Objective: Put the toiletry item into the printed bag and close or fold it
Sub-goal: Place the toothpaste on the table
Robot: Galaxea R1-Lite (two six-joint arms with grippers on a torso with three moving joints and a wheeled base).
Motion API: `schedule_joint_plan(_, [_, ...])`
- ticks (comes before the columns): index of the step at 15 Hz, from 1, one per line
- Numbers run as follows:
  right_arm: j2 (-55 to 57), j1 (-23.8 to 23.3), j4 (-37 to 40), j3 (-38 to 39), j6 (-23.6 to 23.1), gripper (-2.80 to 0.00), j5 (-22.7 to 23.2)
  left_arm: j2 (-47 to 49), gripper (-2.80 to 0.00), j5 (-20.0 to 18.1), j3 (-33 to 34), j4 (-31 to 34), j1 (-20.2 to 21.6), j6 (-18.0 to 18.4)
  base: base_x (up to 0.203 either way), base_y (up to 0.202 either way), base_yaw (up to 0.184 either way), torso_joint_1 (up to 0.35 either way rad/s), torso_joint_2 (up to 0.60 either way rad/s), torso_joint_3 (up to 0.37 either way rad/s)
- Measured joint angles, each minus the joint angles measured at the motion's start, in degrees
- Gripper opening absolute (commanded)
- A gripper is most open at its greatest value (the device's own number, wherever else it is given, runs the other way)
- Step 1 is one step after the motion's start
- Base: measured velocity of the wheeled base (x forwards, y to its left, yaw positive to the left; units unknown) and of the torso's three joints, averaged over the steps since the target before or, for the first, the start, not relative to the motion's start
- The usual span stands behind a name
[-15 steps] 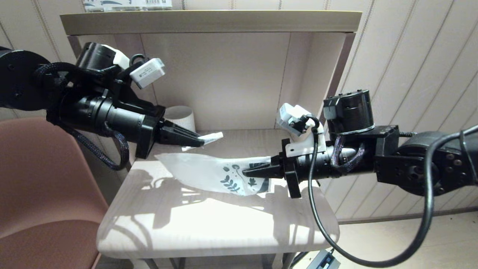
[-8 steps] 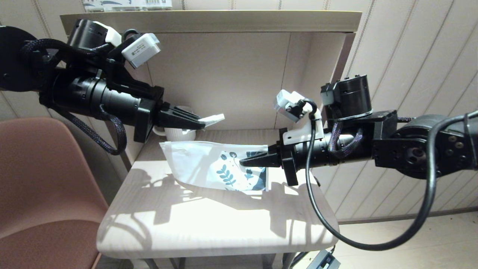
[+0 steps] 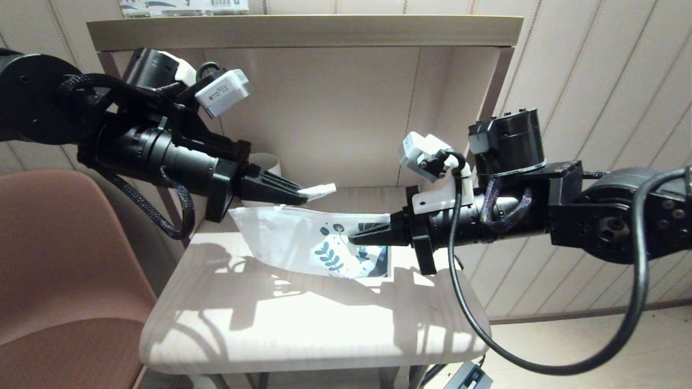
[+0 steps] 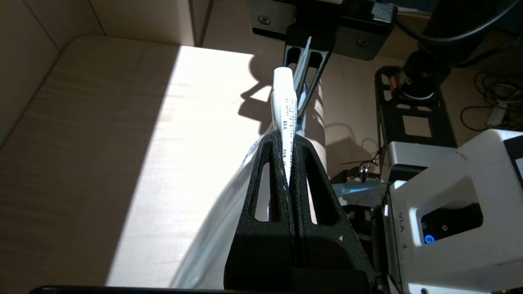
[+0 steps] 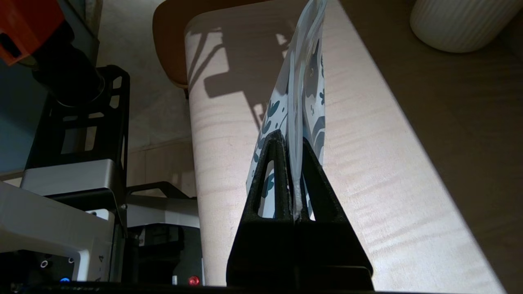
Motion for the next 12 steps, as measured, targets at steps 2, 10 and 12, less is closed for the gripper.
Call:
schedule_joint_plan(2, [-0.2,0.3,-0.1,0.2,-0.1,-2.80,0.0,1.4,-2.80,-1.9,0.4,0.0,-0.8,0.4,0.000,0.000,0.000,0.000,0.00,0.000])
schedule_joint_plan(10, [-0.2,0.4,-0.2,0.2,-0.1,-2.80,0.0,5.0,-2.80,-2.6,-2.1,-1.4,-1.0,0.7,0.000,0.000,0.000,0.000,0.00,0.000])
schedule_joint_plan(12, [-0.1,0.4,-0.3,0.2,-0.1,-2.80,0.1,5.9,-2.80,-2.6,-4.5,-1.3,-0.6,0.6,0.000,0.000,0.000,0.000,0.00,0.000])
